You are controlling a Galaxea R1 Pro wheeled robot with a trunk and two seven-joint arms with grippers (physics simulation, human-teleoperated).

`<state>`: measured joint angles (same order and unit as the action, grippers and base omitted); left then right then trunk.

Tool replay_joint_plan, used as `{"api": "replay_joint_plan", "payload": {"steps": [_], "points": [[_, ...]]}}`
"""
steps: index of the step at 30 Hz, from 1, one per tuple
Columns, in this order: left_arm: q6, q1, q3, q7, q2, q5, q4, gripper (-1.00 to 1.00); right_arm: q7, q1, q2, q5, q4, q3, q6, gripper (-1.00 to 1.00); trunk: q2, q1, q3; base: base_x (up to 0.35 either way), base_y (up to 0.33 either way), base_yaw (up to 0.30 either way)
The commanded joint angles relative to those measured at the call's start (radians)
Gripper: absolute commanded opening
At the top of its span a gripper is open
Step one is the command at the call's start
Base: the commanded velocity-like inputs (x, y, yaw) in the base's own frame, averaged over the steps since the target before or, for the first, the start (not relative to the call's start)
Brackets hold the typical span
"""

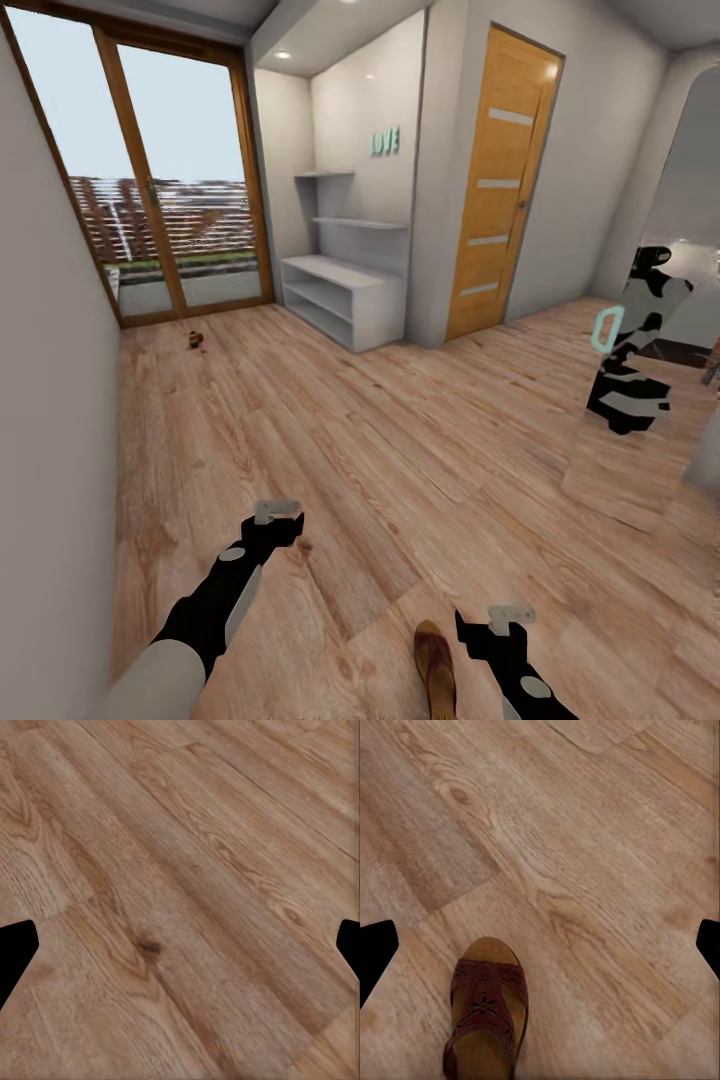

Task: Pick up the two gym shoes and the two sandals from the corridor floor and place them onto the hallstand (shoe rack) in the corridor, making sure they are on the rack and not on the floor. Arrange them so the two gym shoes are next to each other and the two sandals are next to each other.

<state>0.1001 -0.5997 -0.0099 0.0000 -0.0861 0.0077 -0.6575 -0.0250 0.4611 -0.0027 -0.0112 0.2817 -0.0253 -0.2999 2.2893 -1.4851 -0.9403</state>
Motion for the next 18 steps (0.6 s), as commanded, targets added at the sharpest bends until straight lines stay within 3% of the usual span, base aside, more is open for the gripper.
{"api": "replay_joint_plan", "payload": {"steps": [1,5,18], "points": [[0.006,0.0,-0.001,0.0,0.0,0.001,-0.002,1.0,0.0,0.001,0.0,-0.001,-0.001,-0.002,-0.004,1.0,0.008,-0.004,-0.006,0.0,0.0,-0.131],[0.006,0.0,-0.001,0.0,-0.002,0.0,-0.002,1.0,-0.003,0.001,0.0,0.0,0.0,-0.001,-0.003,1.0,0.036,-0.019,-0.021,0.0,0.0,-0.051],[0.016,0.002,0.002,-0.002,0.002,0.0,-0.05,1.0,0.002,-0.007,-0.001,-0.004,0.022,-0.003,-0.004,1.0,0.035,-0.019,-0.021,0.0,0.0,0.0]]}}
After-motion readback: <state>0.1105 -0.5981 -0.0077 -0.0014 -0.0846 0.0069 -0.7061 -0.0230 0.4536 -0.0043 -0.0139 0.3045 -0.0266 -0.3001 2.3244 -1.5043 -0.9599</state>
